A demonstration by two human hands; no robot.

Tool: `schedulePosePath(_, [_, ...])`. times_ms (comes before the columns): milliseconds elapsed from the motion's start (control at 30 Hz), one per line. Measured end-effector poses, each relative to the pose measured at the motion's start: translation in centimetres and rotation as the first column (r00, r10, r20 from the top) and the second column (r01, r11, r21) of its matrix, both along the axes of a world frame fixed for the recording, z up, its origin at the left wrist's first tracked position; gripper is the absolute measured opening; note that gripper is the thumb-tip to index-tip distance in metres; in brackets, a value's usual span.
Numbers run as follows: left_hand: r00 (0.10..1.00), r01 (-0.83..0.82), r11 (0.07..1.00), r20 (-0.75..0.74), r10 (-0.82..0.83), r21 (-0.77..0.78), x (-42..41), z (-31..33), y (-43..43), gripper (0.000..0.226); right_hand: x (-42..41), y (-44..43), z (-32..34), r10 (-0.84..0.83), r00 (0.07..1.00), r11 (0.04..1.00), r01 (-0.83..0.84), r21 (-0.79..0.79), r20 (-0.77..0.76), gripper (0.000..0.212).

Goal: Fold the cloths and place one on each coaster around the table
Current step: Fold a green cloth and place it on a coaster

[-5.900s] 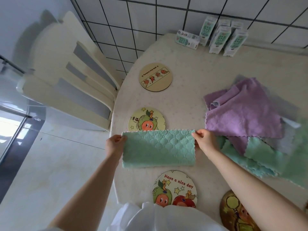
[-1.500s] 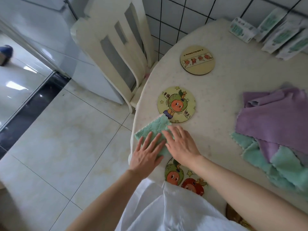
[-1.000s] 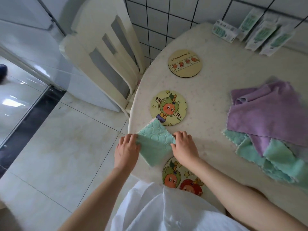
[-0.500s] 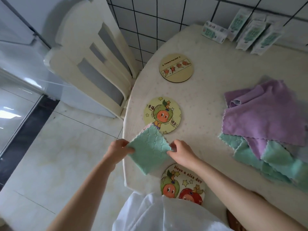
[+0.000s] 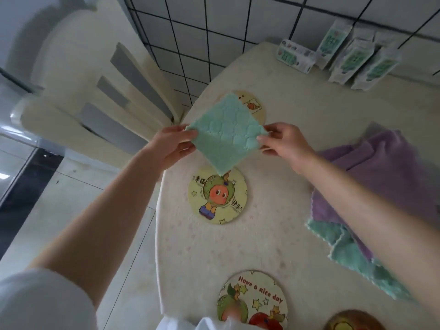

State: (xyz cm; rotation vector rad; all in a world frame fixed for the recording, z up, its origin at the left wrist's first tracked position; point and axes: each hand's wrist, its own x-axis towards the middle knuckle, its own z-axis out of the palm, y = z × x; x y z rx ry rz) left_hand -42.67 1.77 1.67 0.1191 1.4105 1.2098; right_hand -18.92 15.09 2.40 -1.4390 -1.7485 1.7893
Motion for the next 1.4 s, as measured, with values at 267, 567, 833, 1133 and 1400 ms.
schedulePosePath(267, [0.994,-0.034,0.999,-0.109,0.029,-0.042,-0.5,-3.2,10.3,0.019,-1.7,8.3,-3.9,-0.235,0.972,0.966,0.235,-0.113,0.012,0.014])
schedulePosePath(567, [0.871,-0.088,0.981,-0.491,-0.009,-0.175,-0.6,-7.0,13.8,0.025,-2.4,10.1,-8.8,-0.299,0.943,0.952,0.305,-0.015,0.148,0.023])
schedulePosePath(833, [0.665,-0.097,0.952,-0.730,-0.155,-0.290,-1.5,-7.6,12.8,0.020,-1.4,9.8,-8.8,-0.289,0.925,0.957,0.279,0.074,0.245,0.016])
schedulePosePath(1133, [0.448,0.109,0.946,-0.835,-0.321,-0.305,3.5,-3.3,7.6,0.023,6.9,2.8,-6.5,-0.200,0.913,0.951,0.094,0.295,0.356,0.016])
schedulePosePath(1400, [0.354,0.358,0.893,-0.846,-0.400,-0.272,14.2,-0.6,1.9,0.017,19.0,-5.3,-3.6,-0.164,0.874,0.856,-0.104,0.506,0.457,0.015])
